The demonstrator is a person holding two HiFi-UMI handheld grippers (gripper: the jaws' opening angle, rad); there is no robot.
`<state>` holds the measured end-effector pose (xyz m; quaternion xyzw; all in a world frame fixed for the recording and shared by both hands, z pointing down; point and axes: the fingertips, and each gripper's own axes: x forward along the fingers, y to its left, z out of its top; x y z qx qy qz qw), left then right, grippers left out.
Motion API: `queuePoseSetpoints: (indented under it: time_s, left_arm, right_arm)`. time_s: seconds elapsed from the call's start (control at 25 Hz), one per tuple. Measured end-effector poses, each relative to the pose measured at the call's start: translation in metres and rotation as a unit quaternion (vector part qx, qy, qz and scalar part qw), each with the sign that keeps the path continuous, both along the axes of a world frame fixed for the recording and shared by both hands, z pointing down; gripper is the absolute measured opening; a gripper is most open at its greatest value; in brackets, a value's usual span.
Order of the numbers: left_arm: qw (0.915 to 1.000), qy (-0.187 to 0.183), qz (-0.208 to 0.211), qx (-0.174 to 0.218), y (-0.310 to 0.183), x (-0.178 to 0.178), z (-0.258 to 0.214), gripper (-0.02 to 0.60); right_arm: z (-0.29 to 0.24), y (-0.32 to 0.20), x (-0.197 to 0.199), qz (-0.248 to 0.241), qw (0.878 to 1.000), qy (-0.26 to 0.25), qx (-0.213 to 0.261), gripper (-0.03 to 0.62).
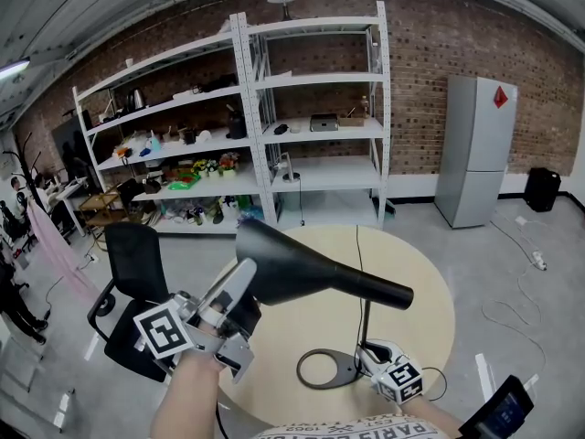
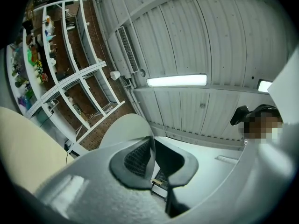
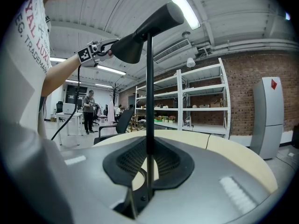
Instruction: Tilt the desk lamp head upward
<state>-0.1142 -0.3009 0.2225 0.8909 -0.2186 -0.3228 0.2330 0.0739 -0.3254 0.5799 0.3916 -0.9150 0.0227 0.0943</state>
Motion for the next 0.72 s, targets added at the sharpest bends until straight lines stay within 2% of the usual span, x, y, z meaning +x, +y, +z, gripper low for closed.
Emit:
queuePoseSetpoints:
  time_s: [0.24, 0.4, 0.6, 0.68, 0.72]
  left_arm:
    - [0.9999, -0.009, -0.005, -0.002, 0.002, -0.001, 0.002, 0.021]
    - [0.9999, 0.01, -0.002, -0.003, 0.0, -0.003, 0.001, 0.023]
    - [0.9994, 0.029, 0.01, 0.016, 0.002, -0.003, 0.001, 0.029]
    - [0.9994, 0.03, 0.011, 0.015, 0.002, -0.003, 0.006, 0.09]
    - [0.9996, 0.026, 0.004, 0.014, 0.002, -0.005, 0.011, 0.098]
  right_arm:
    - [0.003, 0.0, -0.002, 0.003, 1.0, 0.0, 0.0, 0.044]
    - [0.002, -0.001, -0.001, -0.002, 1.0, 0.005, -0.006, 0.046]
    - [-0.001, -0.001, -0.003, -0.009, 1.0, 0.017, -0.023, 0.048]
    - [-0.003, -0.002, -0.001, -0.004, 0.999, 0.022, -0.031, 0.05]
    - [-0.005, -0.002, 0.0, 0.0, 0.999, 0.026, -0.033, 0.054]
